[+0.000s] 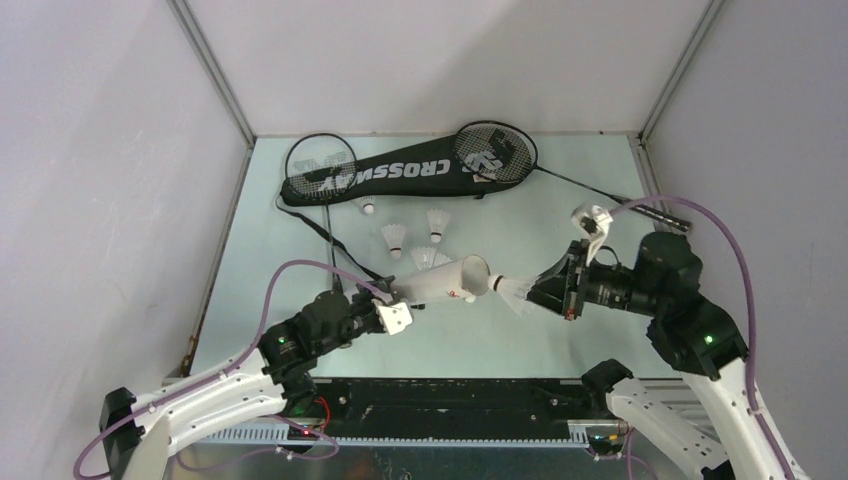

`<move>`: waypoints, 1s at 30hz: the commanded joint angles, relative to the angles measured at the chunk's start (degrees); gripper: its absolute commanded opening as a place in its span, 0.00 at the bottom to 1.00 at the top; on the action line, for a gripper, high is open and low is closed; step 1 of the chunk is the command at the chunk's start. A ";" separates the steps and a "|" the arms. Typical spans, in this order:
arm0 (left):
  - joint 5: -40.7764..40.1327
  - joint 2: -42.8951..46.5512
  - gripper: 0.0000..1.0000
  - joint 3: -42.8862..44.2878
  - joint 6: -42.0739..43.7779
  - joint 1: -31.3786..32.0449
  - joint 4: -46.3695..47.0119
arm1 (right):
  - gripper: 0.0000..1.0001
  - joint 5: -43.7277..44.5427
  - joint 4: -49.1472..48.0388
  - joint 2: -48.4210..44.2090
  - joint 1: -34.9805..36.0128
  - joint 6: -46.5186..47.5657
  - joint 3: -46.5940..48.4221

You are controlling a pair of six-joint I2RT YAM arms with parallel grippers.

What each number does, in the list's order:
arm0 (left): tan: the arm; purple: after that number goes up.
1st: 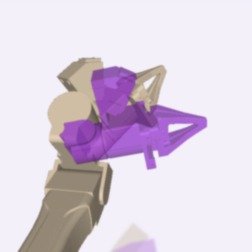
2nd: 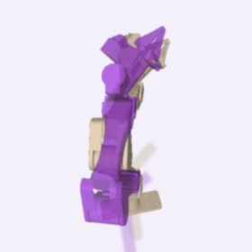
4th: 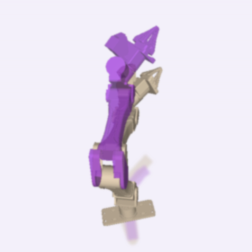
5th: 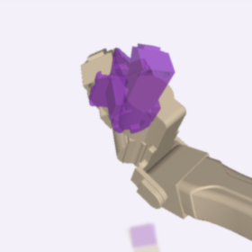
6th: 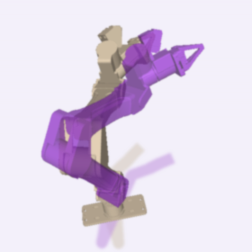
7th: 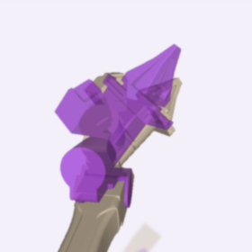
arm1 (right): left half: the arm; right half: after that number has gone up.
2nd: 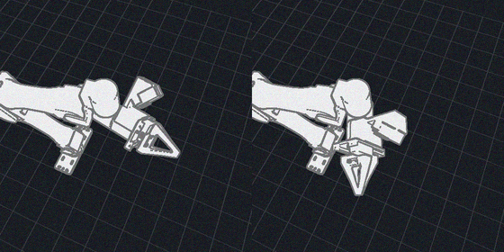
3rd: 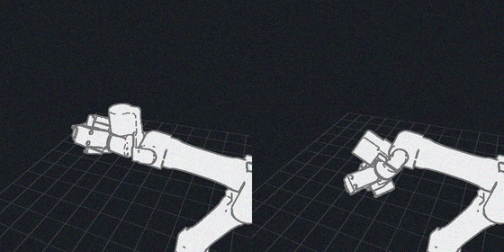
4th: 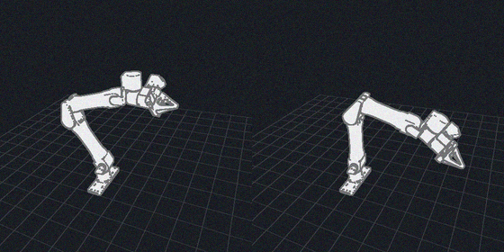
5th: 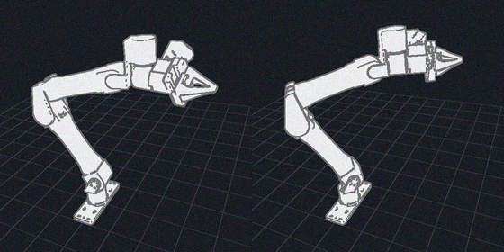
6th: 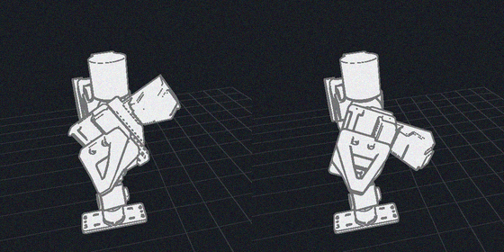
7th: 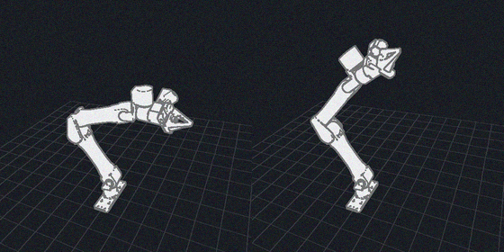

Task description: Pack up the badminton gear

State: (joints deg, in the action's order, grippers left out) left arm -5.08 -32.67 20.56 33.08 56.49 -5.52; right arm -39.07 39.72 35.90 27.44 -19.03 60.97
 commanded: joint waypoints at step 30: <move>7.12 1.28 0.00 0.59 1.90 0.20 3.60 | 0.00 35.82 11.60 24.39 28.57 -4.21 17.91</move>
State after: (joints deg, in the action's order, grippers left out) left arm 0.34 -32.18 20.56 34.57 56.49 -6.50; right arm -10.81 52.51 59.37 53.41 -22.35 76.25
